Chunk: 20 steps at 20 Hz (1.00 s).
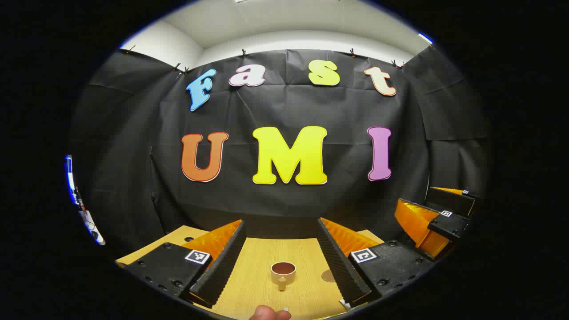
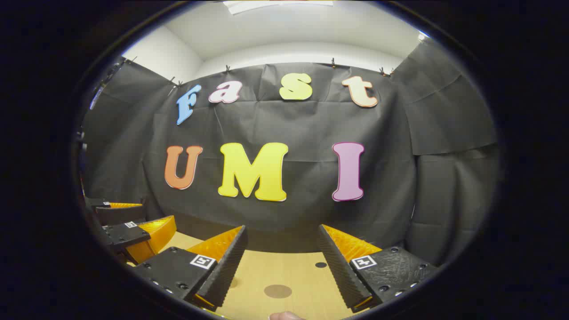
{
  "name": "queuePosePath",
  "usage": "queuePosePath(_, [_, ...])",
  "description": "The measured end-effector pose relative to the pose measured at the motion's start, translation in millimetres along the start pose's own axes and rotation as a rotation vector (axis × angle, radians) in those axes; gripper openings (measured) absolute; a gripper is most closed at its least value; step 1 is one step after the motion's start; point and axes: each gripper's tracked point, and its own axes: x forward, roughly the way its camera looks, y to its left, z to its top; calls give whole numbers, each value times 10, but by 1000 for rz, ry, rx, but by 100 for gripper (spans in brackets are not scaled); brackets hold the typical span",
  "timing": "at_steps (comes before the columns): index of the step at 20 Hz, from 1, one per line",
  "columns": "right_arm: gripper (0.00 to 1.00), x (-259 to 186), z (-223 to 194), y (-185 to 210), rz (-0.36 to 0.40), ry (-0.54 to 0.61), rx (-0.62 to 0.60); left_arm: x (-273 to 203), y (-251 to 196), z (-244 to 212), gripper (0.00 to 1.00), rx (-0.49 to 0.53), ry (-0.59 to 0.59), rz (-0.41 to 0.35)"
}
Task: Put the toothbrush and toothpaste on the desktop into the cup, then pick up the cup and place it on the coaster on the desktop.
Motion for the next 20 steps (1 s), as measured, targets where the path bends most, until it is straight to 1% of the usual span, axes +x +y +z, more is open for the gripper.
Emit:
queuePosePath(13, [95,-3,-34,-17,-11,7,1,-4,14,-26,99,3,5,-1])
queuePosePath(15, [95,3,-52,0,-7,12,1,-2,19,-52,99,1,9,-1])
queuePosePath(16, [97,9,-54,8,-6,14,-1,4,24,-54,99,0,11,-1])
queuePosePath(19, [97,13,-137,35,9,31,0,8,31,-139,99,-3,34,-6])
queuePosePath(20, [95,6,-165,63,19,42,1,1,18,-162,99,-9,41,-10])
